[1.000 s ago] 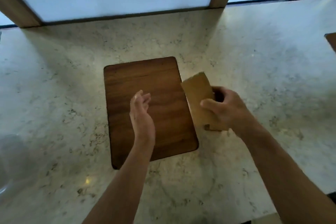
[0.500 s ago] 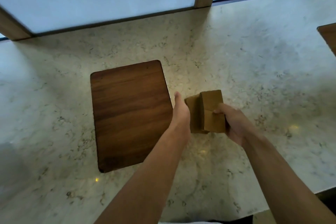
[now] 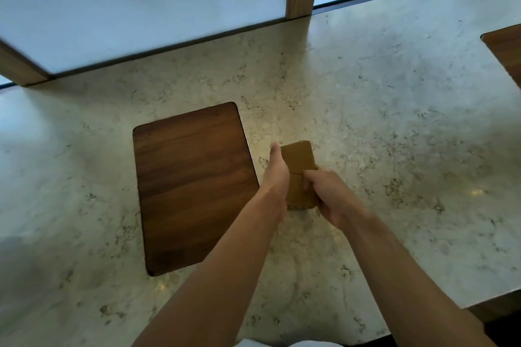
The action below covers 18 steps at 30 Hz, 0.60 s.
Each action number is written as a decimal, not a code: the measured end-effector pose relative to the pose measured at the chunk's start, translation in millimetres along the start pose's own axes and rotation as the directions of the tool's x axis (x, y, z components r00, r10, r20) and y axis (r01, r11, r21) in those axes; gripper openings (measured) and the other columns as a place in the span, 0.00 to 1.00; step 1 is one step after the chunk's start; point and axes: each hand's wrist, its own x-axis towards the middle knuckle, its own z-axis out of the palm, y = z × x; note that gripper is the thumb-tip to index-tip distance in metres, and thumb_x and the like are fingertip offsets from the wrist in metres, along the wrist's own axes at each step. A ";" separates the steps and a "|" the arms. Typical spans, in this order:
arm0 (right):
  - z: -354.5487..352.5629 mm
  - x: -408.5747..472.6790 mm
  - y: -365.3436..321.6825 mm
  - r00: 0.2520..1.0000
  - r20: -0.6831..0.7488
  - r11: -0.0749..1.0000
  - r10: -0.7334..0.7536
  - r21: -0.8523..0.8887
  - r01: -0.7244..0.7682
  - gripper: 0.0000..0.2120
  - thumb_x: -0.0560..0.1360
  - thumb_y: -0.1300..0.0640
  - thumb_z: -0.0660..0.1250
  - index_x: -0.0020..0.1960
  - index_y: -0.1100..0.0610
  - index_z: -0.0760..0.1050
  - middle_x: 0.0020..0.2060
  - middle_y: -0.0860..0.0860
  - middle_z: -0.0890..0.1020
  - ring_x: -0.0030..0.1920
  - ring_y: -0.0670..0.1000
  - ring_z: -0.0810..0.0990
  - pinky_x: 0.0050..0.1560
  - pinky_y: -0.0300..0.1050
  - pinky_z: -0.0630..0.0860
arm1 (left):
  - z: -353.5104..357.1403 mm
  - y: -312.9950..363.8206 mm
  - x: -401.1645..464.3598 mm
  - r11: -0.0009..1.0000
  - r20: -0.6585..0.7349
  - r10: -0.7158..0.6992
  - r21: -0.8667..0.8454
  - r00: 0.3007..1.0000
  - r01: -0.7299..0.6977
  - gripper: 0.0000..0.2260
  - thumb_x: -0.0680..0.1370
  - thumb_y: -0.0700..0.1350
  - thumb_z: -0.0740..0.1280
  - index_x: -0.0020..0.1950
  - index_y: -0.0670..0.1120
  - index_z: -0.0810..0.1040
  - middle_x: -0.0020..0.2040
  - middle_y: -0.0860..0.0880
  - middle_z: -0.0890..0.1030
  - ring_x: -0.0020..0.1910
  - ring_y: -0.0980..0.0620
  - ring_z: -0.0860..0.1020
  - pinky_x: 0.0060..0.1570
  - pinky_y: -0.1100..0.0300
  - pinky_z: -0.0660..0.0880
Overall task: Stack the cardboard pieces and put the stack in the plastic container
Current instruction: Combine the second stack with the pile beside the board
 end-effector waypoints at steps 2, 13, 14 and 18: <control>-2.3 1.3 -0.6 1.000 0.013 1.000 0.013 0.025 -0.013 0.14 0.71 0.68 0.57 0.53 0.65 0.77 0.41 0.58 0.77 0.40 0.55 0.78 0.29 0.42 0.78 | 3.5 5.6 -5.5 1.000 -0.009 0.011 0.019 1.000 -0.011 0.50 0.62 0.82 0.54 0.73 0.54 0.76 0.68 0.44 0.82 0.67 0.41 0.80 0.69 0.38 0.74; -24.2 17.1 -13.2 0.996 0.045 0.997 0.073 0.020 -0.074 0.18 0.73 0.52 0.63 0.60 0.60 0.74 0.50 0.57 0.77 0.50 0.56 0.77 0.50 0.51 0.76 | -6.7 27.7 -47.1 0.996 -0.060 0.009 0.087 0.998 -0.004 0.27 0.85 0.67 0.47 0.42 0.48 0.72 0.42 0.44 0.78 0.42 0.47 0.78 0.42 0.51 0.76; -23.9 18.5 -13.8 0.995 0.054 0.996 0.085 0.010 -0.085 0.20 0.73 0.53 0.64 0.63 0.60 0.73 0.52 0.57 0.77 0.51 0.57 0.77 0.51 0.52 0.77 | -6.1 29.4 -51.8 0.998 -0.052 0.000 0.059 0.999 0.003 0.27 0.85 0.66 0.47 0.41 0.48 0.70 0.42 0.44 0.78 0.42 0.47 0.78 0.41 0.51 0.75; -19.9 21.8 -16.2 0.991 0.083 0.994 0.102 -0.057 -0.098 0.26 0.68 0.53 0.69 0.65 0.56 0.73 0.59 0.59 0.79 0.59 0.60 0.79 0.61 0.58 0.79 | -3.6 29.0 -44.3 1.000 -0.021 -0.010 -0.021 1.000 0.010 0.31 0.83 0.70 0.49 0.50 0.47 0.79 0.46 0.41 0.83 0.46 0.44 0.83 0.49 0.47 0.81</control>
